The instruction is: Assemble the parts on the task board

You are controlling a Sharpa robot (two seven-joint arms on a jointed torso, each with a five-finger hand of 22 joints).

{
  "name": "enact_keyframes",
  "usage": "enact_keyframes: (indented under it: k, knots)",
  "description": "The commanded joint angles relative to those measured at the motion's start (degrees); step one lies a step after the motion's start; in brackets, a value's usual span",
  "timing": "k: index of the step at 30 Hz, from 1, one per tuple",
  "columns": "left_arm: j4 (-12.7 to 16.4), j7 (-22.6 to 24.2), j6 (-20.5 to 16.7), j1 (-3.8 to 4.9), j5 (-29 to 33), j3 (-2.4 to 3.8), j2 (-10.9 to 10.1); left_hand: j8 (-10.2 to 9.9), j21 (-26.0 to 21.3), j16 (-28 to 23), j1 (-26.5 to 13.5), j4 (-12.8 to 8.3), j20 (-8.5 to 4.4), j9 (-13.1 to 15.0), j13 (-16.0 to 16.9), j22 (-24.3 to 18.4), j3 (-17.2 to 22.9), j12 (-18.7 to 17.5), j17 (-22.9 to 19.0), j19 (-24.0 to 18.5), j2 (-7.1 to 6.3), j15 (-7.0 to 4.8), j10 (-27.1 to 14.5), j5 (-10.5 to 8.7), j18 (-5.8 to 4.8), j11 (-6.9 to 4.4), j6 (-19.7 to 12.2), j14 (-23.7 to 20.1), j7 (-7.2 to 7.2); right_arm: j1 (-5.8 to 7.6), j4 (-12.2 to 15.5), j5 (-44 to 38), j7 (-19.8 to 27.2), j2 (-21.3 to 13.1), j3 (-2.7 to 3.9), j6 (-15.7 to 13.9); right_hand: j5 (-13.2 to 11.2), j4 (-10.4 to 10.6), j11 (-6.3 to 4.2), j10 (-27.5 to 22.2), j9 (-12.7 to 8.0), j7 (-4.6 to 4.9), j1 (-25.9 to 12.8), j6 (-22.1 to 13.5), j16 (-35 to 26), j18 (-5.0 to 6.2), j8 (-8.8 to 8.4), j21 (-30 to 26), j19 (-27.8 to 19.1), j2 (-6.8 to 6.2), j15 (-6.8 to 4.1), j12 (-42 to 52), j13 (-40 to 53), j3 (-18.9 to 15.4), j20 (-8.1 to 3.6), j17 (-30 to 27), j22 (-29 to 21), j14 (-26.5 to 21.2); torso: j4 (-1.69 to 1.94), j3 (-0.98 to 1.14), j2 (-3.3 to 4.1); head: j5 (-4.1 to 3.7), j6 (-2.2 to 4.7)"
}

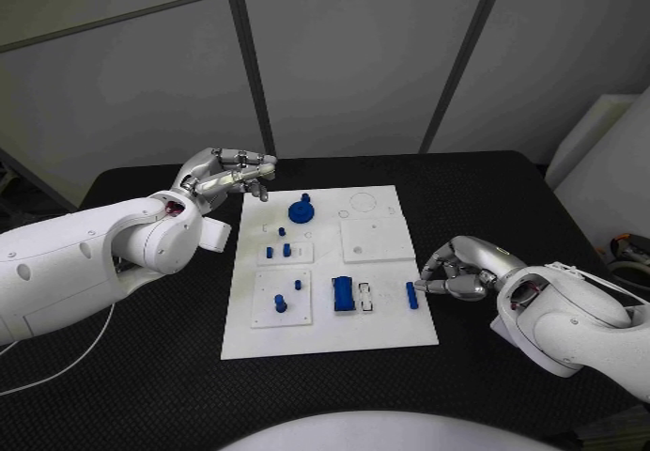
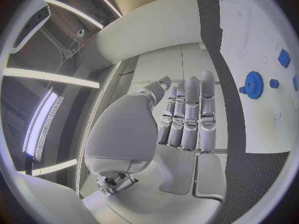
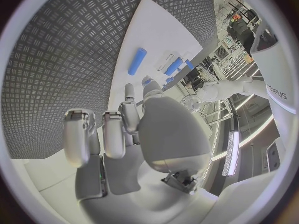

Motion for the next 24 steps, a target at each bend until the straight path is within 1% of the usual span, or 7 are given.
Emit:
enact_keyframes:
  k: [1, 6, 11, 17, 23, 24]
  knots:
    - [0.07, 0.85, 0.81, 0.04, 0.11, 0.03, -0.01, 0.15, -0.38, -0.3, -0.36, -0.01, 0.26, -0.05, 0.1, -0.06, -0.22, 0.17, -0.05, -0.18, 0.31, 0.14, -0.47, 0.01, -0.17, -0.11, -0.42, -0.38, 0.07, -0.21, -0.43, -2.18, -2.82, 0.57, -0.01, 2.56, -0.08, 0.5, -0.47, -0.07, 0.09, 0.11, -0.77, 0.4, -0.21, -0.25, -0.3, 0.13, 3.0, -0.3, -0.26, -0.28, -0.56, -0.07, -0.21, 6.14, 12.17, 4.08, 0.04, -0.04, -0.07, -0.02, -0.15]
    - [0.07, 0.88, 0.85, 0.02, 0.11, 0.03, -0.01, 0.15, -0.38, -0.3, -0.36, -0.01, 0.26, -0.05, 0.1, -0.06, -0.22, 0.17, -0.05, -0.18, 0.31, 0.14, -0.47, 0.01, -0.17, -0.11, -0.42, -0.38, 0.07, -0.48, -1.02, -2.59, -3.57, 1.44, -0.02, 2.85, -0.16, 0.82, -0.43, -0.06, 0.15, 0.16, -1.03, 0.28, -0.23, -0.24, -0.44, 0.09, 2.98, -0.63, -0.25, -0.31, -0.55, -0.26, -0.22, 6.13, 12.15, 4.08, 0.05, -0.02, -0.08, 0.01, -0.23]
    - [0.08, 0.89, 0.88, 0.0, 0.12, 0.03, -0.02, 0.15, -0.38, -0.3, -0.36, -0.01, 0.26, -0.05, 0.1, -0.06, -0.22, 0.17, -0.05, -0.18, 0.31, 0.14, -0.47, 0.01, -0.17, -0.11, -0.42, -0.38, 0.07, -0.7, -1.41, -2.73, -3.76, 2.45, -0.03, 3.6, -0.2, 1.07, -0.4, -0.05, 0.2, 0.2, -1.23, 0.24, -0.24, -0.24, -0.52, 0.09, 2.98, -0.9, -0.23, -0.31, -0.53, -0.42, -0.21, 6.12, 12.14, 4.08, 0.09, -0.03, -0.02, 0.02, -0.45]
    - [0.12, 0.78, 0.89, -0.01, 0.12, 0.03, -0.16, 0.15, -0.38, -0.3, -0.36, -0.01, 0.26, -0.05, 0.1, -0.06, -0.22, 0.17, -0.05, -0.18, 0.31, 0.14, -0.47, 0.01, -0.17, -0.11, -0.42, -0.38, 0.07, -1.07, -2.0, -3.04, -4.22, 3.34, -0.04, 6.14, -0.5, 1.35, -0.38, -0.04, 0.35, 0.2, -1.42, 0.34, -0.3, -0.2, -0.53, -0.04, 2.87, -1.29, -0.2, -0.3, -0.49, -0.62, -0.2, 6.04, 12.04, 4.06, 0.0, -0.06, -0.05, 0.06, -0.64]
    - [0.15, 0.71, 0.88, -0.01, 0.12, 0.03, -0.3, 0.17, -0.45, -0.29, -0.38, 0.03, 0.28, -0.04, 0.11, -0.1, -0.25, 0.21, -0.08, -0.19, 0.36, 0.15, -0.51, 0.02, -0.17, -0.11, -0.42, -0.42, 0.06, -1.59, -2.33, -4.08, -4.78, 4.13, -0.05, 7.97, -0.74, 1.42, -0.41, -0.06, 0.49, 0.14, -1.39, 0.52, -0.3, -0.2, -0.43, -0.06, 2.85, -1.6, -0.21, -0.33, -0.49, -0.73, -0.2, 6.04, 12.03, 4.06, 0.04, -0.08, -0.07, 0.2, -0.76]
    - [0.15, 0.71, 0.88, -0.01, 0.12, 0.03, -0.31, 0.17, -0.45, -0.29, -0.38, 0.03, 0.28, -0.04, 0.11, -0.1, -0.25, 0.21, -0.08, -0.19, 0.36, 0.15, -0.51, 0.02, -0.17, -0.11, -0.42, -0.42, 0.06, -1.66, -2.4, -4.41, -4.96, 4.29, -0.05, 8.19, -0.75, 1.42, -0.41, -0.05, 0.49, 0.14, -1.39, 0.52, -0.3, -0.2, -0.43, -0.06, 2.85, -1.62, -0.21, -0.33, -0.49, -0.73, -0.2, 6.04, 12.03, 4.06, 0.04, -0.05, -0.1, 0.23, -0.79]
